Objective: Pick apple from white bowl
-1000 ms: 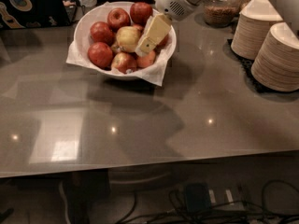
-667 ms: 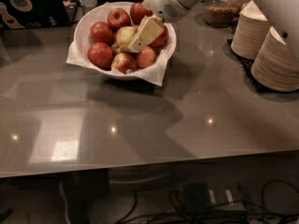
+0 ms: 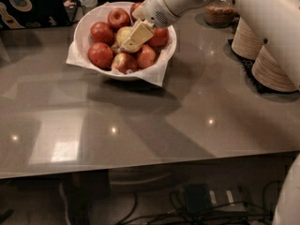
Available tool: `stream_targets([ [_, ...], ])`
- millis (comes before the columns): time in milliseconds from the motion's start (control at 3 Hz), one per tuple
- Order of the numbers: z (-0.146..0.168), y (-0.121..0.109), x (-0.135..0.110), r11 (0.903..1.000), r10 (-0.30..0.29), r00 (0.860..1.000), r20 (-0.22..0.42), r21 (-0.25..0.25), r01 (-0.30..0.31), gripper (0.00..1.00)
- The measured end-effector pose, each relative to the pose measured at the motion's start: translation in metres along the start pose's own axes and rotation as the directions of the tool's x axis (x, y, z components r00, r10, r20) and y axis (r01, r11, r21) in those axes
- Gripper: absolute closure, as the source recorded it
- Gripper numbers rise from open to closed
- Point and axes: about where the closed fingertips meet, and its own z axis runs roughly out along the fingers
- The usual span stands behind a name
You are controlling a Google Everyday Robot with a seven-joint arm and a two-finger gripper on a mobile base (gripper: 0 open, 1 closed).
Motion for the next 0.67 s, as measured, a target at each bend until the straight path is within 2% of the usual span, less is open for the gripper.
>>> stream_targets([
  [667,0.026,-0.005,0.019,0.9986,0.049,0.999,0.003,-0.02,-0.048,0.3],
])
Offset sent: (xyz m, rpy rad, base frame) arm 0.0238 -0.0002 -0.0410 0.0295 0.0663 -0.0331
